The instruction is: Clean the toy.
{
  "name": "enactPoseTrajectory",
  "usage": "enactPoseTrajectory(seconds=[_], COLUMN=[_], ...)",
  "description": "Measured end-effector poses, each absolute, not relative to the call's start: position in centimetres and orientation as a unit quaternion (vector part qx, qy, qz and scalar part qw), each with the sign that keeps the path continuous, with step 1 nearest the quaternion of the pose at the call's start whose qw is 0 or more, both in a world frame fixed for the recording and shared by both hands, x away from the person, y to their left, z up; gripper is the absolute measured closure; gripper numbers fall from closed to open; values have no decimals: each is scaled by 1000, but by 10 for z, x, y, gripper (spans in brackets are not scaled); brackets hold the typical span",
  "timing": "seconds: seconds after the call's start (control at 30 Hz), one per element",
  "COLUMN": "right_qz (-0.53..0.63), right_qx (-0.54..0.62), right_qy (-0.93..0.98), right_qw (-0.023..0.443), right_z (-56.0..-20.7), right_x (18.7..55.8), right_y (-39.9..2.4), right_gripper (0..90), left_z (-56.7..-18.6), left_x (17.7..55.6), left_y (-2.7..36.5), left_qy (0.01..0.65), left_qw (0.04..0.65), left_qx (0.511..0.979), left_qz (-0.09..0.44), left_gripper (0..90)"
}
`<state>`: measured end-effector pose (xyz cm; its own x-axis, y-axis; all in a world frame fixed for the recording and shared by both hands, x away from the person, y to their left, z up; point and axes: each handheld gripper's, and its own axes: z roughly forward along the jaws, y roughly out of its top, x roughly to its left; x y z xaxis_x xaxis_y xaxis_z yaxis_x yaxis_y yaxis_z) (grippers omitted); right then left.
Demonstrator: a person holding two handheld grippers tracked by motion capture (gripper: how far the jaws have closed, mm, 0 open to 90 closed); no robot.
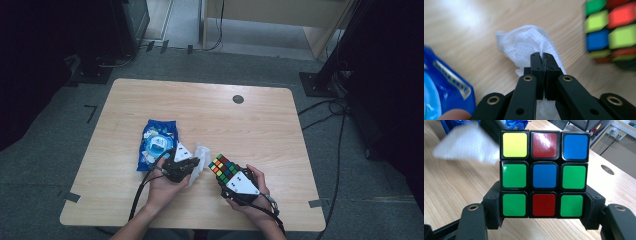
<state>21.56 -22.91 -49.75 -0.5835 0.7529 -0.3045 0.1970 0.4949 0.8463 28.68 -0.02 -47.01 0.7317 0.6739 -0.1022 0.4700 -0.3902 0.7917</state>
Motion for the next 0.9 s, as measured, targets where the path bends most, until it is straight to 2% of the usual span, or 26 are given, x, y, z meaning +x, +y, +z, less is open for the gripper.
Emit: enactPoseTrajectory(seconds=[0.23, 0.37, 0.53, 0.73, 0.9], right_qz=[407, 407, 411, 423, 427], right_qx=[293, 285, 284, 285, 280], right_qy=[797, 800, 800, 792, 791], right_qw=[337, 336, 332, 335, 337], right_z=[-499, -500, -500, -496, -493], right_x=[213, 213, 212, 209, 208], right_y=[-224, -218, -213, -214, -214], right_gripper=[350, 350, 350, 351, 351], left_z=[-431, -422, -426, -434, -439], left_x=[272, 266, 262, 263, 261], left_y=[16, 16, 5, 0, -8], left_qy=[301, 268, 247, 253, 253], left_qw=[562, 603, 596, 583, 566], left_qx=[767, 750, 764, 772, 784], left_qz=[74, 29, 16, 14, 28], left_gripper=[894, 894, 894, 892, 890])
